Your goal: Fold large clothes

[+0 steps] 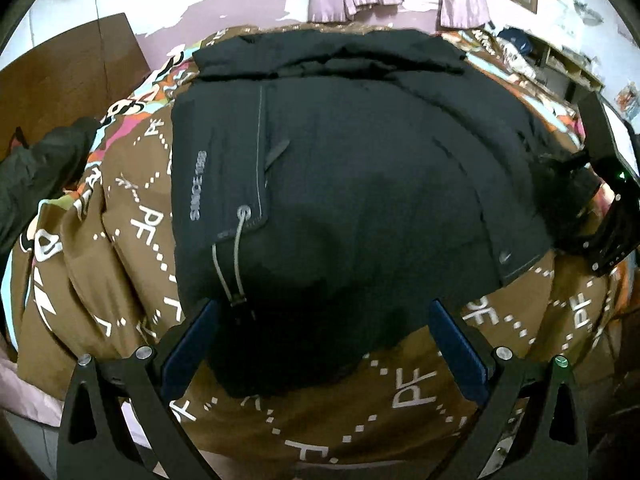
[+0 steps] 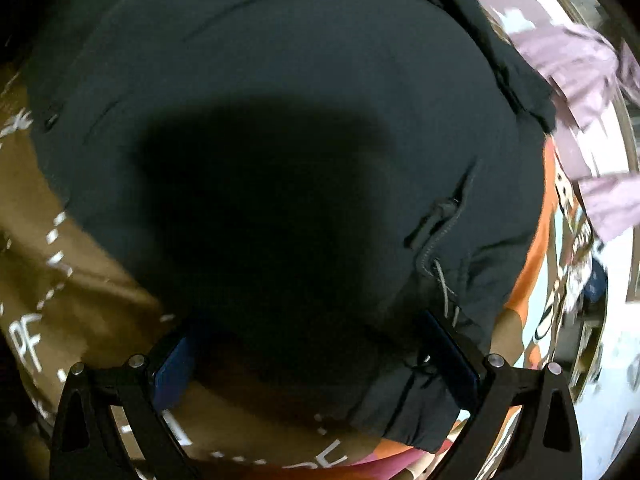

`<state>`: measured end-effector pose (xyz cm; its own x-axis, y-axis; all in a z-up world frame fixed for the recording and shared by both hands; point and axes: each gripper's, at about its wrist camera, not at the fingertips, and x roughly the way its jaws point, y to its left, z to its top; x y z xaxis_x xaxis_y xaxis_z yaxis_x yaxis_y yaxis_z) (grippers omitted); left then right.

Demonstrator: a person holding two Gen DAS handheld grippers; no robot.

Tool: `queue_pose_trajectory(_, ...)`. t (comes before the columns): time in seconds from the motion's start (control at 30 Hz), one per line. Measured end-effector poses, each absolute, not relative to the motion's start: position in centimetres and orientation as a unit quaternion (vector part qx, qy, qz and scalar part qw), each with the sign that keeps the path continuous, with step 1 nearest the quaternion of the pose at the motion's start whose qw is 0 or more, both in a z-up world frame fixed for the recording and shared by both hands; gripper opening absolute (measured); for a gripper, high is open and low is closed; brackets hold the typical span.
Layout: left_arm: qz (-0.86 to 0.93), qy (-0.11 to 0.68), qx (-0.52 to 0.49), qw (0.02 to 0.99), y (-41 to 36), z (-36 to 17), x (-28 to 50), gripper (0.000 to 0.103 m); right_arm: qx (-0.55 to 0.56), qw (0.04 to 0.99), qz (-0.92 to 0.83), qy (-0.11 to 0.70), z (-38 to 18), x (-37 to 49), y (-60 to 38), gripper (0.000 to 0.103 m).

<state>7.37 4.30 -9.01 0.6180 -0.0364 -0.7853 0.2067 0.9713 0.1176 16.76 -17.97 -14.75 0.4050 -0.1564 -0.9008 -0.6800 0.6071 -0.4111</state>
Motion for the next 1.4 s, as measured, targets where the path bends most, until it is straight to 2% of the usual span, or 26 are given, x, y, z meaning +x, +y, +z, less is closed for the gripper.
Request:
queue_pose_trajectory(0.27,-0.062,0.42,0.145,0.894,3.3,-10.6,6.2,0.102,-0.342,0.8,0.153,0.469,-10.5,18.8,-19.6,0.103)
queue_pose_trajectory(0.53,-0.06,0.417,0.242,0.874,1.3,-13.6,6.5,0.102,-0.248,0.821,0.152,0.492,-8.5,21.0,-20.8,0.103)
queue_pose_trajectory(0.8,-0.039,0.395,0.281,0.874,1.0,-14.7,6.1,0.102,-0.168,0.838,0.147,0.499,-6.6,21.4,-20.3,0.102)
queue_pose_trajectory(0.93,-0.019,0.376,0.307,0.874,0.3,-15.0,5.4,0.102,-0.155,0.842,0.147,0.495,-6.1,20.9,-20.2,0.102)
queue_pose_trajectory(1.13,-0.047,0.343,0.296,0.89,-0.1,-13.5,4.7,0.102,-0.143,0.841,0.147,0.5,-6.2,21.2,-20.8,0.102)
queue_pose_trajectory(1.27,-0.057,0.353,0.337,0.871,-0.9,-14.9,5.3,0.102,-0.14,0.842,0.154,0.498,-6.2,21.6,-21.2,0.102)
queue_pose_trajectory(1.4,-0.049,0.38,0.33,0.863,0.0,-14.9,7.0,0.102,-0.136,0.841,0.154,0.501,-6.3,21.7,-21.3,0.102)
